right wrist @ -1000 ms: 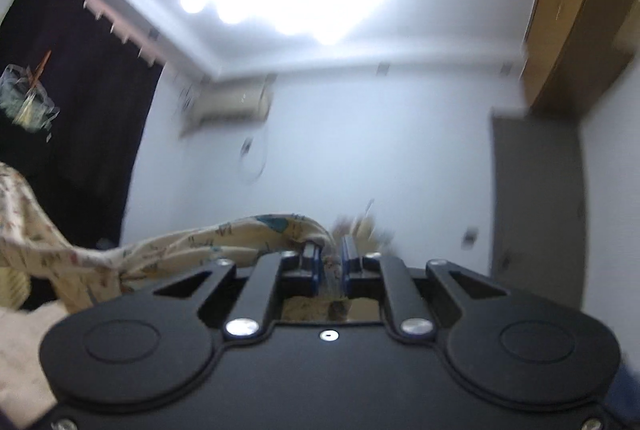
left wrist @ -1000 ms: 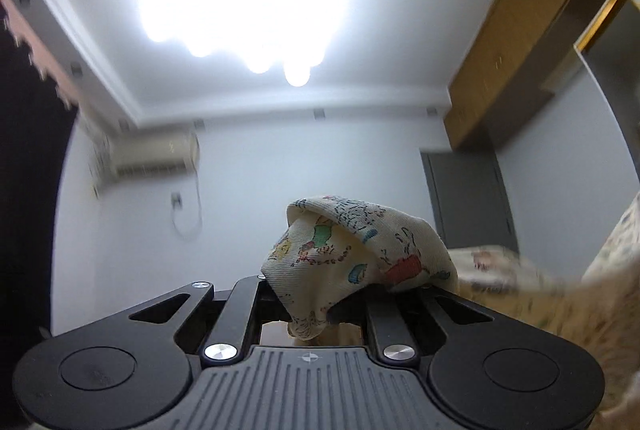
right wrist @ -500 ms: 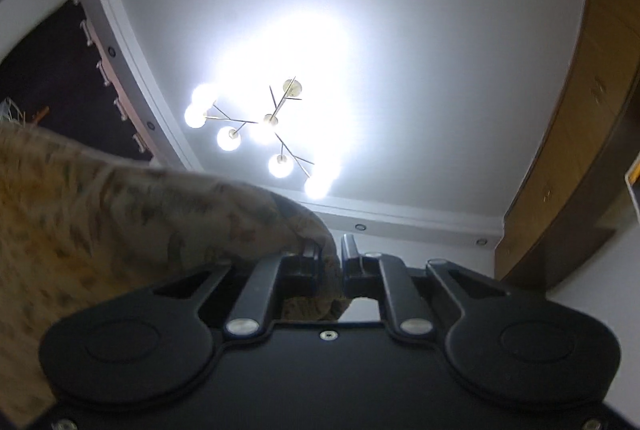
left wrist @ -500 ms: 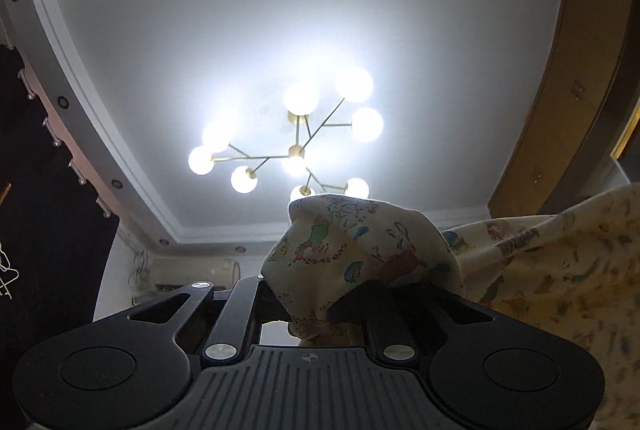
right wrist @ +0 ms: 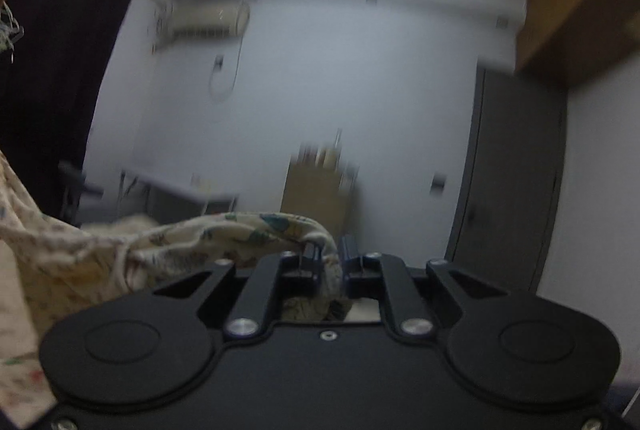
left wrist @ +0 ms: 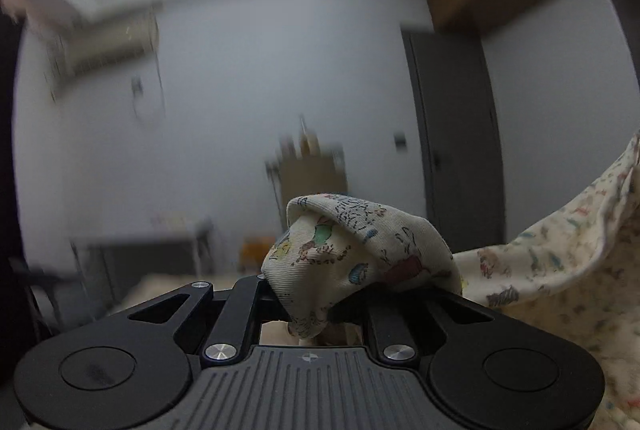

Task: Fold clothes
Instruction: 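Raise the garment high with both grippers, stretching it between them, then lower the garment onto the blanket and open both grippers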

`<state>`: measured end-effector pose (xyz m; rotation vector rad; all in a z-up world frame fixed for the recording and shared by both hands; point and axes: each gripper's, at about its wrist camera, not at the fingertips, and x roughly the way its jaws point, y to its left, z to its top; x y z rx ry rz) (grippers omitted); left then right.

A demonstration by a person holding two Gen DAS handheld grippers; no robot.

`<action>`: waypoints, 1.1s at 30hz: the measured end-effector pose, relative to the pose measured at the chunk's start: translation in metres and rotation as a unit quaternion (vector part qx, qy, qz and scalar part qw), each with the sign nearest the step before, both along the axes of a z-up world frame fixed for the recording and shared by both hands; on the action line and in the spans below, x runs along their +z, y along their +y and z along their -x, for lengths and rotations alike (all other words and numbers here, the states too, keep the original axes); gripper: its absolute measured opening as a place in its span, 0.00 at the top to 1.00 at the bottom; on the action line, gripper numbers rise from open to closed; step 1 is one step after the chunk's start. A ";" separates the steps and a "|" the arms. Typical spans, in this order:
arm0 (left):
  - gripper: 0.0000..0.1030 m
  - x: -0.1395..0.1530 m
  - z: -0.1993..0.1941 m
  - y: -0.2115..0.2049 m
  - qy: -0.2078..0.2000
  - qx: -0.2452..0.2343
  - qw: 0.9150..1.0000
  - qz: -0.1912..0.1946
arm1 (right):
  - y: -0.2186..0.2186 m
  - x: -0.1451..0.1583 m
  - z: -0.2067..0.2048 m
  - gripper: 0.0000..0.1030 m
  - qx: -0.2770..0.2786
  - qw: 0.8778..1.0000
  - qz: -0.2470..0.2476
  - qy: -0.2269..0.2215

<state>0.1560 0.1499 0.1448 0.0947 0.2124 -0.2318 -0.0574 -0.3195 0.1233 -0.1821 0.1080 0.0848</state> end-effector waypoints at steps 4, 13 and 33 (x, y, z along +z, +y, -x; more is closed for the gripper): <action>0.89 -0.097 -0.064 -0.004 0.126 -0.004 0.992 -0.014 | 0.031 -0.105 -0.081 0.91 -0.003 0.992 0.000 0.124; 0.89 -0.097 -0.117 0.056 0.189 -0.001 0.972 0.137 | 0.043 -0.112 -0.154 0.91 -0.042 0.987 -0.089 0.129; 0.26 -0.163 -0.078 0.065 0.304 0.014 0.941 0.149 | 0.115 -0.142 -0.077 0.49 0.068 0.974 -0.009 0.215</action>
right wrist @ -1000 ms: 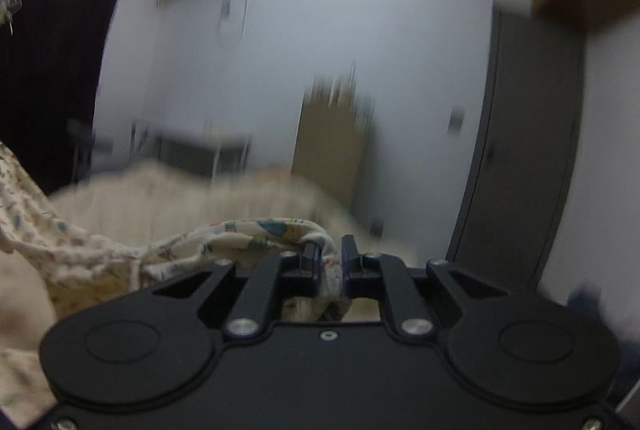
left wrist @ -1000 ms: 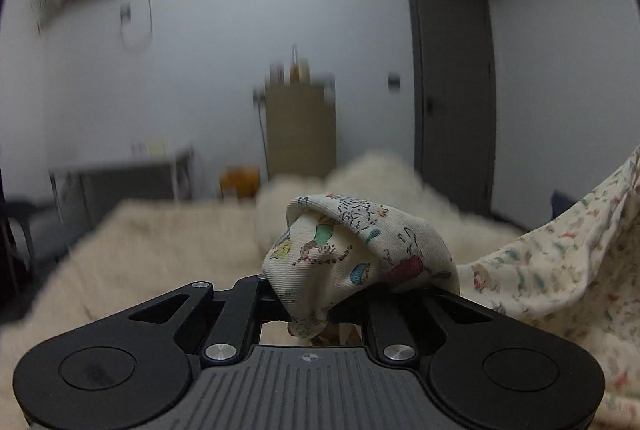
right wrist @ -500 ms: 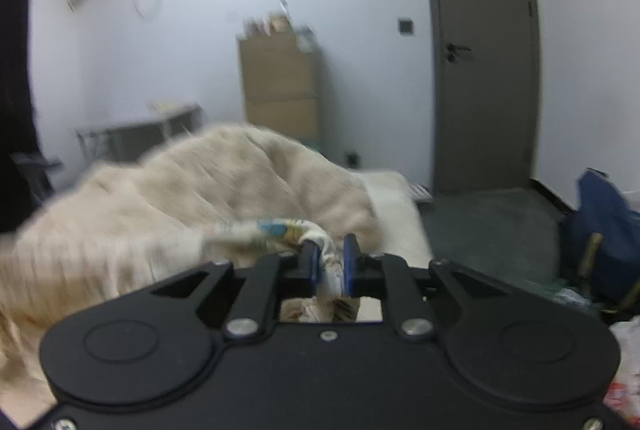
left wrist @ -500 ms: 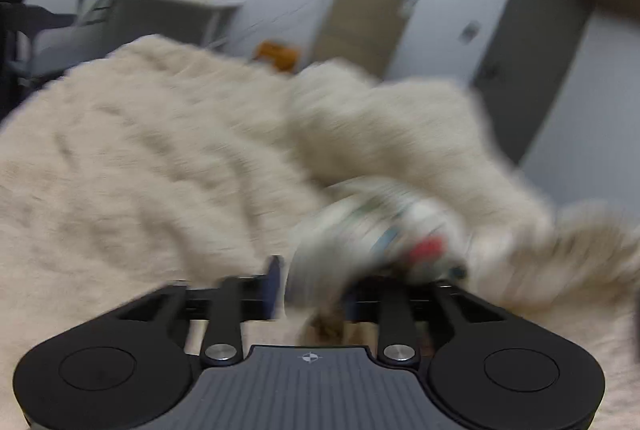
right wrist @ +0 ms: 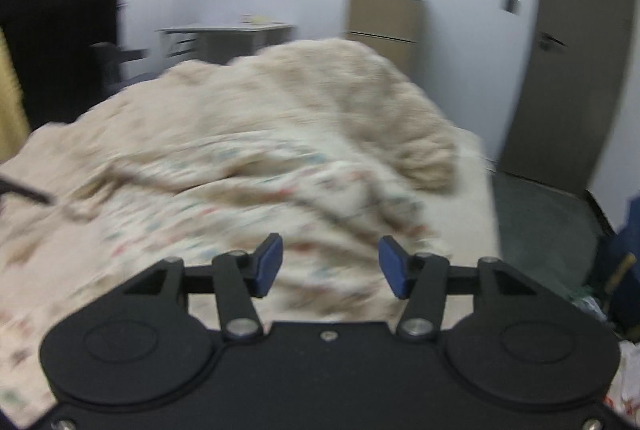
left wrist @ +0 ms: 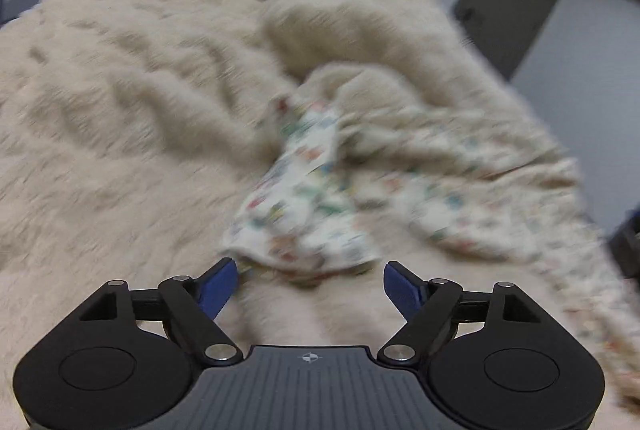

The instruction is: Fold clothes

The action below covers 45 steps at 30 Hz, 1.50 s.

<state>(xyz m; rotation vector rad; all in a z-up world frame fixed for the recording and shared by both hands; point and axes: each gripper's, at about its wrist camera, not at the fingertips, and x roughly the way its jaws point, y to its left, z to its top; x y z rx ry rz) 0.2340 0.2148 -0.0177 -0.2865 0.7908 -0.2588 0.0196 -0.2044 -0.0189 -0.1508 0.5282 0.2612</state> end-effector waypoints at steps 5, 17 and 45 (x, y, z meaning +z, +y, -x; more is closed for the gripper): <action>0.92 -0.038 -0.030 0.031 0.042 0.078 0.984 0.157 | 0.035 0.008 0.031 0.49 0.050 0.999 -0.007 -0.011; 0.94 0.110 0.003 0.178 -0.084 0.217 0.954 0.190 | 0.030 0.033 0.045 0.49 0.030 0.998 -0.016 -0.046; 0.67 -0.073 0.069 -0.006 -0.104 -0.067 0.922 -0.366 | 0.045 0.021 0.041 0.49 0.054 0.998 0.006 -0.029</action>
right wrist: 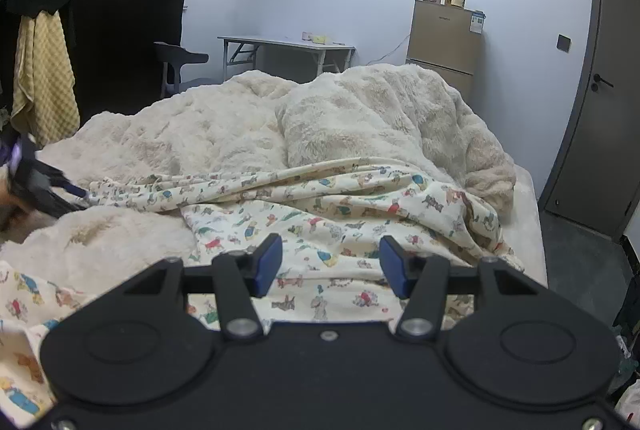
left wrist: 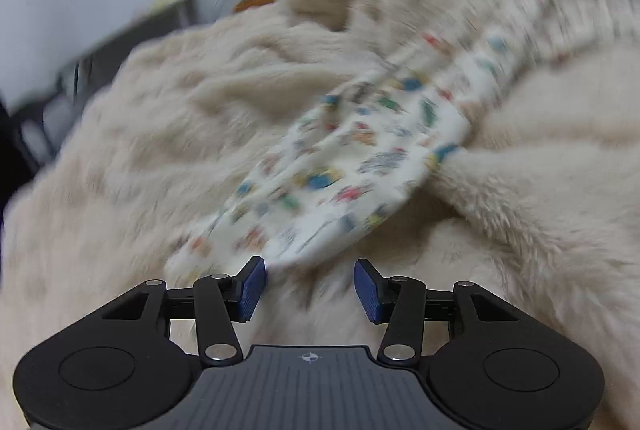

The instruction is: Fold clothes

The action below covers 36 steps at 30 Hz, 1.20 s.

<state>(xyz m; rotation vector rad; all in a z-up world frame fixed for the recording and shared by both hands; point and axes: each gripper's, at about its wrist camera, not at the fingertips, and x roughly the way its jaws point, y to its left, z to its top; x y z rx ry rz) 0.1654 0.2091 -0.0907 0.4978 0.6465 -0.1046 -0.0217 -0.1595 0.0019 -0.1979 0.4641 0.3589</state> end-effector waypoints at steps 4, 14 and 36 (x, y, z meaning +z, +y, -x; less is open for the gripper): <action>0.98 0.026 -0.005 -0.005 -0.059 0.024 0.998 -0.005 | -0.010 0.001 0.007 0.49 -0.010 1.000 -0.011 -0.004; 0.98 0.273 0.101 0.019 -0.275 -0.001 0.958 0.081 | -0.025 0.009 0.010 0.49 -0.026 0.999 -0.040 -0.014; 0.52 0.054 -0.044 0.181 0.078 0.289 0.926 0.229 | -0.011 0.028 -0.008 0.49 -0.016 1.000 0.011 -0.023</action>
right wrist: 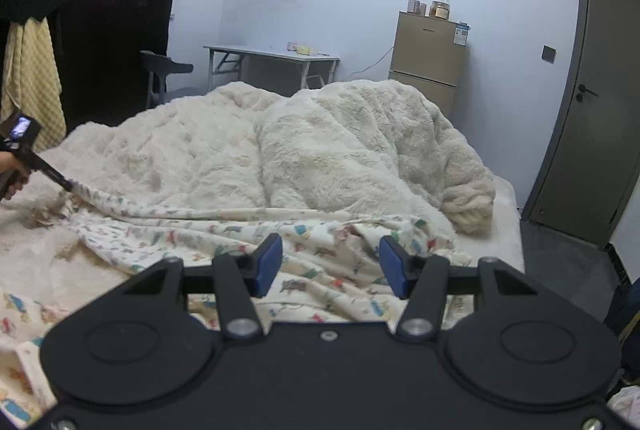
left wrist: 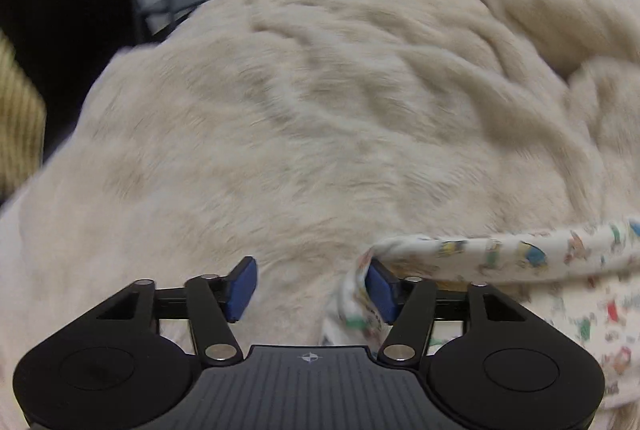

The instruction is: Fold clothes

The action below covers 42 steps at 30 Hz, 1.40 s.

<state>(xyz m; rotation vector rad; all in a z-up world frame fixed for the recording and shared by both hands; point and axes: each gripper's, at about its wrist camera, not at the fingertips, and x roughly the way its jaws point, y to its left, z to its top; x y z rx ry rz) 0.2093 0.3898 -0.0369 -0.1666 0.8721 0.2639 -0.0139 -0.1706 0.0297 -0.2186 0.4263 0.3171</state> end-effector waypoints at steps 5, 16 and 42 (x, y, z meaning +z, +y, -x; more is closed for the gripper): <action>0.59 0.025 0.024 0.038 -0.079 0.047 0.995 0.035 | 0.007 0.006 0.000 0.49 0.008 1.000 0.002 -0.006; 0.40 -0.035 0.030 -0.014 0.022 -0.114 0.990 0.081 | 0.026 -0.010 -0.071 0.44 0.060 0.990 0.131 0.004; 0.99 -0.009 -0.028 -0.018 -0.071 -0.273 0.953 -0.107 | 0.044 -0.011 -0.194 1.00 0.210 0.964 0.132 0.092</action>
